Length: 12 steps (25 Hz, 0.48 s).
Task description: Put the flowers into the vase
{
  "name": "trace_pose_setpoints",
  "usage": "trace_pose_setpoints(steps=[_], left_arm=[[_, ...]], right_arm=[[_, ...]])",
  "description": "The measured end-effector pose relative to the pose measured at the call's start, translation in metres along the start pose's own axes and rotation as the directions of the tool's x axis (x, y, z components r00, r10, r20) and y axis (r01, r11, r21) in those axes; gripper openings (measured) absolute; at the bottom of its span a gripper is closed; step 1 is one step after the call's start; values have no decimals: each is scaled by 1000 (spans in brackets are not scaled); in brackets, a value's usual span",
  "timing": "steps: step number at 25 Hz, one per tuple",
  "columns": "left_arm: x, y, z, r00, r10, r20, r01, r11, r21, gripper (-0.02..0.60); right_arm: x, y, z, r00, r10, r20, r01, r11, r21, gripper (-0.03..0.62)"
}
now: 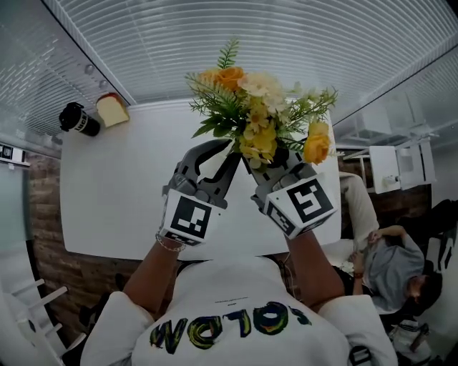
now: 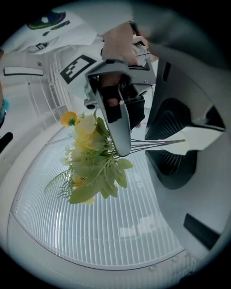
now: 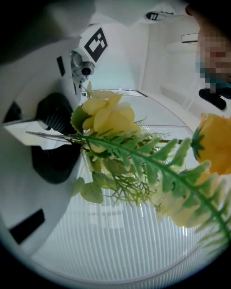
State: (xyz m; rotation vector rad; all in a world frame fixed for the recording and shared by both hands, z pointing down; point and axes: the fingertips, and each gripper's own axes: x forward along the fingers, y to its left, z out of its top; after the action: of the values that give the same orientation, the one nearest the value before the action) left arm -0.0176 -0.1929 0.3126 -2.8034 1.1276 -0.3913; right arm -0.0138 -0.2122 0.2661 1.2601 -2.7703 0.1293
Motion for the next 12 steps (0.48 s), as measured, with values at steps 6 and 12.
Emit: trace_pose_setpoints(steps=[6, 12], left_arm=[[-14, 11, -28, 1000, 21, -23, -21, 999, -37, 80], [-12, 17, -53, 998, 30, -55, -34, 997, -74, 75]], right_arm=[[19, 14, -30, 999, 7, -53, -5, 999, 32, 83], [32, 12, -63, 994, -1, -112, 6, 999, 39, 104]])
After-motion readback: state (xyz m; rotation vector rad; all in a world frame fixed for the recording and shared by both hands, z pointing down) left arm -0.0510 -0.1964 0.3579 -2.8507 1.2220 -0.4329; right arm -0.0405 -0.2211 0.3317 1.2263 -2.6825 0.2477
